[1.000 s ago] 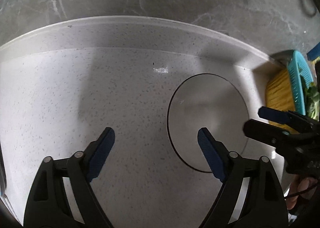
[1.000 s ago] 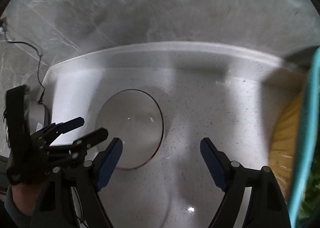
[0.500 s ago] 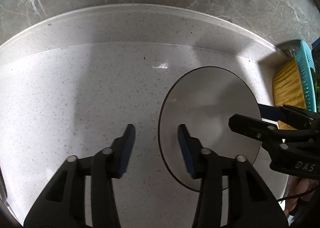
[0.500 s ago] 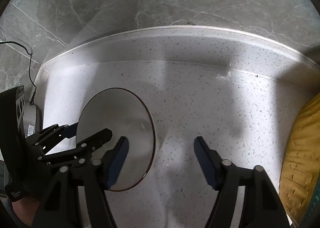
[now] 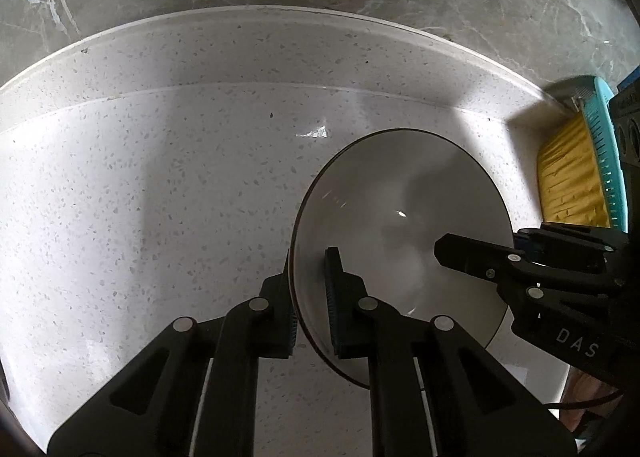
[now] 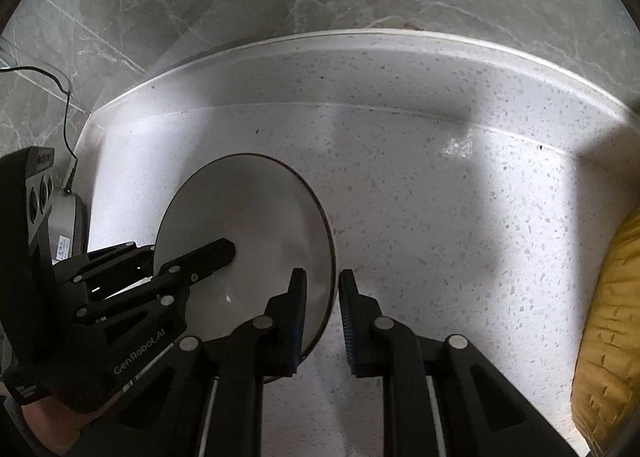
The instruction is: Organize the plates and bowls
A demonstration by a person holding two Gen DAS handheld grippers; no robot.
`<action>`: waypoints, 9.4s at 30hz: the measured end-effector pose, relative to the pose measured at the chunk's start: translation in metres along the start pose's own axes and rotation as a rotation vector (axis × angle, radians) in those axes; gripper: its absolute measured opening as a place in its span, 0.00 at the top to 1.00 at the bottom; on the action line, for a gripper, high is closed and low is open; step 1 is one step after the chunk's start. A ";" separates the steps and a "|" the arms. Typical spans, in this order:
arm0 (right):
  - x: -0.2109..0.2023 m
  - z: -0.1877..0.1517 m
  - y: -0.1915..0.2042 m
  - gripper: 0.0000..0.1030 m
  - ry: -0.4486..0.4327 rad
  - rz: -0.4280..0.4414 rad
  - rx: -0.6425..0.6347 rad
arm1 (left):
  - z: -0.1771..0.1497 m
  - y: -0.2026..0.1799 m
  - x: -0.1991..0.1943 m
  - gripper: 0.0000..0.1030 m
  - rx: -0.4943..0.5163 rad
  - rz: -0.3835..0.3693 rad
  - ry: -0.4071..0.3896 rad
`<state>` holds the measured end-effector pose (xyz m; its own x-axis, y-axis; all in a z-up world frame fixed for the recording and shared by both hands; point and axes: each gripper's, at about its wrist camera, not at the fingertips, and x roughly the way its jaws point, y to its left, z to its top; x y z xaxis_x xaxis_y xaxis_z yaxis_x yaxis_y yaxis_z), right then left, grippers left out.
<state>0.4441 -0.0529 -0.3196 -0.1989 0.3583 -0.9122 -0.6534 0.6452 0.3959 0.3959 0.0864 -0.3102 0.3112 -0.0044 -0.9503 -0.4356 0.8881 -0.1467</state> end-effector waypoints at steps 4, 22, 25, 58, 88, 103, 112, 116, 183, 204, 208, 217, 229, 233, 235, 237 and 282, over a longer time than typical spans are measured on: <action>-0.001 -0.003 0.004 0.83 -0.004 -0.007 -0.008 | 0.001 -0.002 -0.006 0.90 0.005 0.012 -0.011; -0.032 -0.018 0.014 0.85 -0.044 -0.029 -0.027 | -0.030 -0.017 -0.049 0.90 -0.008 -0.016 -0.024; -0.044 -0.028 0.016 0.85 -0.049 -0.028 -0.032 | -0.040 -0.022 -0.061 0.90 -0.003 -0.022 -0.030; -0.140 -0.197 0.046 0.84 -0.032 -0.015 -0.071 | -0.239 -0.088 -0.169 0.90 0.055 -0.138 0.018; -0.125 -0.262 0.043 0.85 0.053 -0.042 -0.043 | -0.280 -0.121 -0.147 0.90 0.133 -0.077 0.113; -0.109 -0.262 0.042 0.85 0.090 -0.081 -0.051 | -0.278 -0.122 -0.124 0.90 0.146 -0.081 0.156; -0.104 -0.261 0.041 0.85 0.098 -0.109 -0.068 | -0.276 -0.126 -0.117 0.90 0.154 -0.072 0.145; -0.105 -0.262 0.044 0.86 0.093 -0.127 -0.083 | -0.275 -0.127 -0.117 0.89 0.156 -0.055 0.131; -0.108 -0.268 0.037 0.93 0.089 -0.047 -0.049 | -0.271 -0.125 -0.122 0.22 0.131 -0.190 0.103; -0.129 -0.258 0.013 0.67 0.050 0.066 0.026 | -0.272 -0.135 -0.124 0.04 0.190 -0.187 0.097; -0.124 -0.261 0.011 0.67 0.059 0.070 0.037 | -0.271 -0.148 -0.130 0.00 0.285 -0.050 0.054; -0.127 -0.263 0.010 0.66 0.042 0.082 0.049 | -0.268 -0.142 -0.140 0.00 0.272 -0.051 0.043; -0.132 -0.266 -0.013 0.56 0.051 0.065 0.019 | -0.318 -0.051 -0.168 0.00 0.007 -0.081 0.044; -0.124 -0.264 -0.011 0.56 0.078 0.048 0.002 | -0.343 -0.047 -0.160 0.01 -0.028 -0.139 0.074; -0.120 -0.262 -0.009 0.56 0.093 0.039 -0.012 | -0.352 -0.052 -0.158 0.01 -0.029 -0.147 0.074; -0.116 -0.261 -0.007 0.56 0.108 0.031 -0.029 | -0.358 -0.056 -0.155 0.02 -0.032 -0.127 0.067; -0.061 -0.250 0.016 0.58 0.093 0.009 -0.111 | -0.296 -0.088 -0.045 0.38 -0.106 0.019 0.067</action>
<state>0.2630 -0.2332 -0.2844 -0.2682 0.2964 -0.9166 -0.7271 0.5620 0.3944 0.1698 -0.1273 -0.3358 0.2462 -0.0218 -0.9690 -0.5292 0.8345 -0.1532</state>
